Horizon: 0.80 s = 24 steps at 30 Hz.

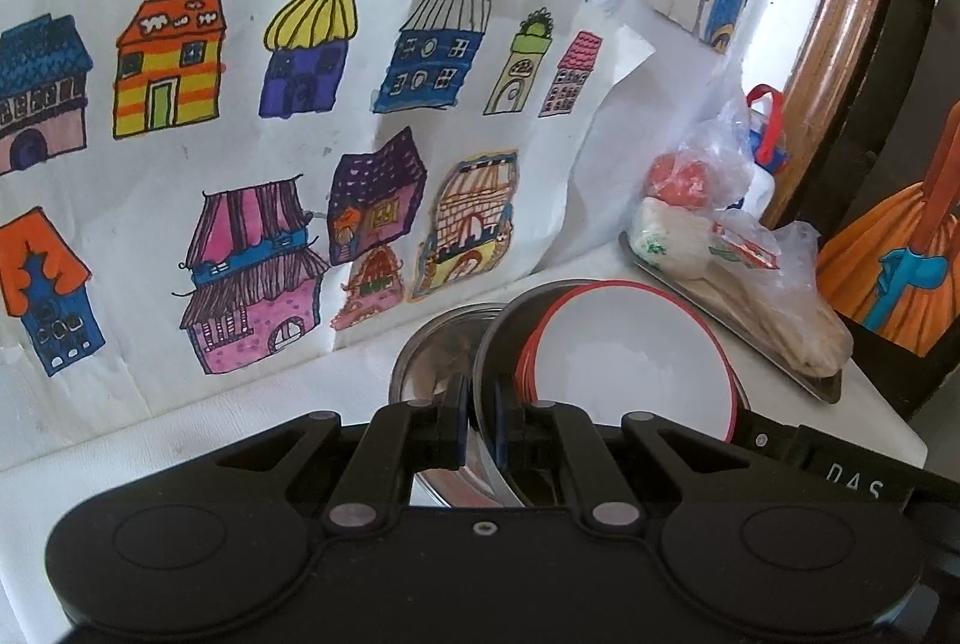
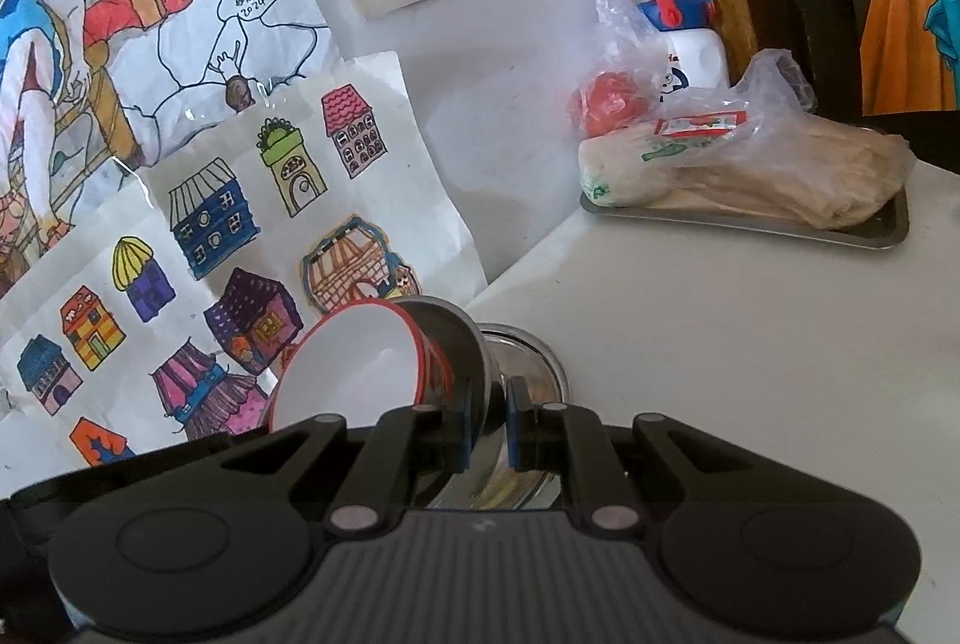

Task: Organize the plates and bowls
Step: 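Lower the bowl stack with both grippers onto the steel plates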

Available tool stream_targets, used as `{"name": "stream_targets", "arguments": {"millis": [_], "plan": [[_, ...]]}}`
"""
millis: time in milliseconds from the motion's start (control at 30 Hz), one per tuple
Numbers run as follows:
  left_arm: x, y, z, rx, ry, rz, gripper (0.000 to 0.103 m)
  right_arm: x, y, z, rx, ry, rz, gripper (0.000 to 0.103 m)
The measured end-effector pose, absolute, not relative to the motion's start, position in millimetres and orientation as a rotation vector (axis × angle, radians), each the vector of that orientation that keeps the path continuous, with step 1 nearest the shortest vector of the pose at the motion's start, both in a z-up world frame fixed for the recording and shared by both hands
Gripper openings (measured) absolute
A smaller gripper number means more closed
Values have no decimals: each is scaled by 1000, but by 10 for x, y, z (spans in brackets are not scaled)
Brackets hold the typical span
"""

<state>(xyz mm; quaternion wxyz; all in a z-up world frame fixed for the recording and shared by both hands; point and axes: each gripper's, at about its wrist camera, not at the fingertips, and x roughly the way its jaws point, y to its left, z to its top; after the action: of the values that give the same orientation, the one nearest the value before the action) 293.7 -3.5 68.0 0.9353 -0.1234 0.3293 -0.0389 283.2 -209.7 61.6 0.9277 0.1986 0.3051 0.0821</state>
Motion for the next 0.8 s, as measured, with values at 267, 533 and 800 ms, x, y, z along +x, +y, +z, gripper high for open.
{"name": "stream_targets", "arguments": {"millis": [267,533,800], "plan": [[3055,-8,605,-254,685,-60,6,2991,-2062,536,408,642,178,12],[3199,0,498,-248,707,-45,6,3126,-2041,376,406,663,180,12],[3294,10,405,-250,729,-32,6,3210,-2041,288,409,681,185,12]]}}
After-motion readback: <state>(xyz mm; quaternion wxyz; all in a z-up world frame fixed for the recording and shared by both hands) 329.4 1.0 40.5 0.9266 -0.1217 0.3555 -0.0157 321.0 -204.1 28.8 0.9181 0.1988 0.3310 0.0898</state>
